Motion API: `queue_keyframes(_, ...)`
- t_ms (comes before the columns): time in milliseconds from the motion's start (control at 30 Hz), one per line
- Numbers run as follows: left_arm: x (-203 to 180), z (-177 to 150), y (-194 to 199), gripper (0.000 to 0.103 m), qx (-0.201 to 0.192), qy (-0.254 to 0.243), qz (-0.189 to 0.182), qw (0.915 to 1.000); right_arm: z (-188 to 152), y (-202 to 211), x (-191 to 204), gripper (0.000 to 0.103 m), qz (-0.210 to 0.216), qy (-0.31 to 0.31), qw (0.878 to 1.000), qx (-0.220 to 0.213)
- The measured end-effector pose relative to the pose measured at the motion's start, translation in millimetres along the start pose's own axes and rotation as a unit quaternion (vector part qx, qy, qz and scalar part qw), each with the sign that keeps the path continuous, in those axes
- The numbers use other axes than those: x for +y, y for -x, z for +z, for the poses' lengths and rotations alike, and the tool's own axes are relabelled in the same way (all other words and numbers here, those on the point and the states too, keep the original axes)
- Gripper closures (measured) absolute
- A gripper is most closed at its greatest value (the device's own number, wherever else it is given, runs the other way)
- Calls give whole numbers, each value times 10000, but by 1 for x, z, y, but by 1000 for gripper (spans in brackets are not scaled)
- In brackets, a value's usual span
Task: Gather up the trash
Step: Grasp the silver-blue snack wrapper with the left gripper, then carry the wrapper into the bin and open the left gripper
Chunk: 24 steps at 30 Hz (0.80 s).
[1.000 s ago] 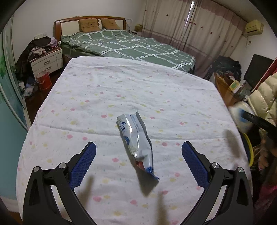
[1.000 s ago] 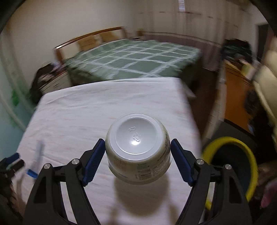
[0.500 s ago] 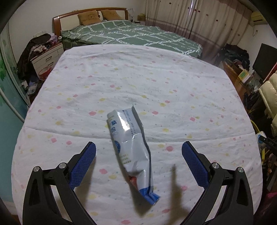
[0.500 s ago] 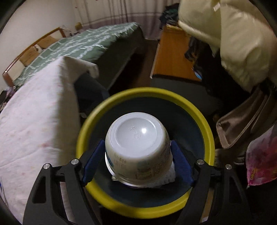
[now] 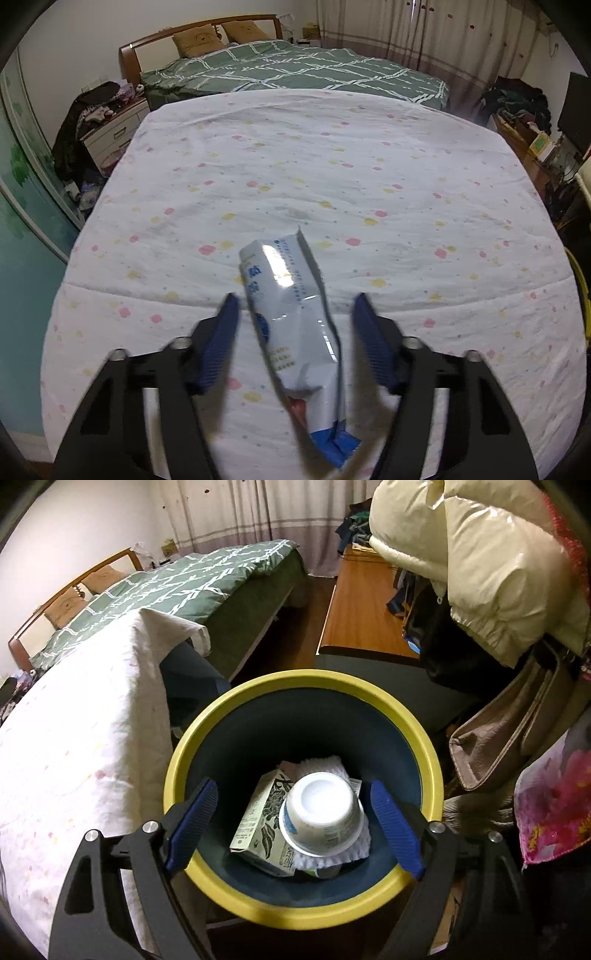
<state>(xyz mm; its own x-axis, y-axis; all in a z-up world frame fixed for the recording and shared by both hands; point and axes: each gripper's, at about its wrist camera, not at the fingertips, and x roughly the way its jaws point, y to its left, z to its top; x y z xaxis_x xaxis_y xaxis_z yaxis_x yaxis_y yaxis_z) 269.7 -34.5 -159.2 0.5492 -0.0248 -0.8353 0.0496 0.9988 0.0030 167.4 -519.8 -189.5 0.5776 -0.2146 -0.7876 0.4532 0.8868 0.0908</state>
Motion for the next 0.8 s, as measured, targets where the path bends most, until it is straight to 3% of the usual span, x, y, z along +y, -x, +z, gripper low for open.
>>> queue_keyframes(200, -10, 2, 8, 71, -30, -181, -194, 9996, 0, 17, 5, 22, 111, 64, 9997, -214)
queue_keyframes(433, -82, 14, 41, 71, -305, -835, -831, 9926, -14, 54, -8, 22, 146, 68, 9983, -561)
queue_keyframes(633, -193, 28, 70, 71, -430, -1756, -1764, 9676, -34, 80, -31, 22, 69, -13, 9974, -716)
queue_keyframes(800, -302, 27, 84, 71, -473, -2499, -2418, 9364, -44, 99, -54, 22, -46, -161, 9959, -884)
